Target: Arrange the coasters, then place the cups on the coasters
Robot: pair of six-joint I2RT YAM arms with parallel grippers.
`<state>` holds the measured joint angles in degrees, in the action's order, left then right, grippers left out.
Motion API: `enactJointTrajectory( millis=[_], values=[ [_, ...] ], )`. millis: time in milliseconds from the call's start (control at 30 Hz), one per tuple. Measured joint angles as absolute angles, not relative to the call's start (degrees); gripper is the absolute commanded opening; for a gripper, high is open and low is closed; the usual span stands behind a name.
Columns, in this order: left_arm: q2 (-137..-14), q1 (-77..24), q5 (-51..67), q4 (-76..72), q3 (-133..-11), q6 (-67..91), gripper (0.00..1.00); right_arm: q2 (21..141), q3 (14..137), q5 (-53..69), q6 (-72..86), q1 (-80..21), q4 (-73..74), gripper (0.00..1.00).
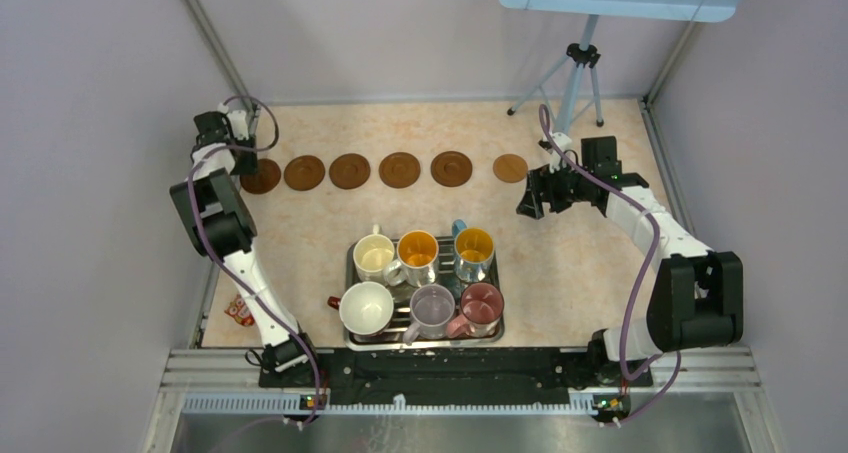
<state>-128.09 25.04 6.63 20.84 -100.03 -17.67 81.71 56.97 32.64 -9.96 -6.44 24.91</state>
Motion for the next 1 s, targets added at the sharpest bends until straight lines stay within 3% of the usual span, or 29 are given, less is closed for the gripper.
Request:
enactJointTrajectory(
  millis=[433, 700, 833, 1000],
  values=[
    [-125.64, 24.73, 12.12, 24.84, -104.2, -17.26, 0.8, 81.71, 56.97, 32.64, -9.93, -6.44, 24.93, 0.78],
    [-104.42, 24.51, 26.87, 30.85, -92.44, -25.39, 0.85, 80.58, 56.97, 32.67, -9.96, -6.33, 25.56, 0.78],
    [-92.51, 24.32, 37.28, 37.82, -86.54, -37.15, 0.87, 78.15, 56.97, 32.95, -9.98, -6.31, 26.13, 0.79],
    [-86.37, 22.94, 44.4, 51.88, -82.37, -54.83, 0.87, 76.75, 56.95, 33.8, -10.02, -6.31, 26.15, 0.79]
  ],
)
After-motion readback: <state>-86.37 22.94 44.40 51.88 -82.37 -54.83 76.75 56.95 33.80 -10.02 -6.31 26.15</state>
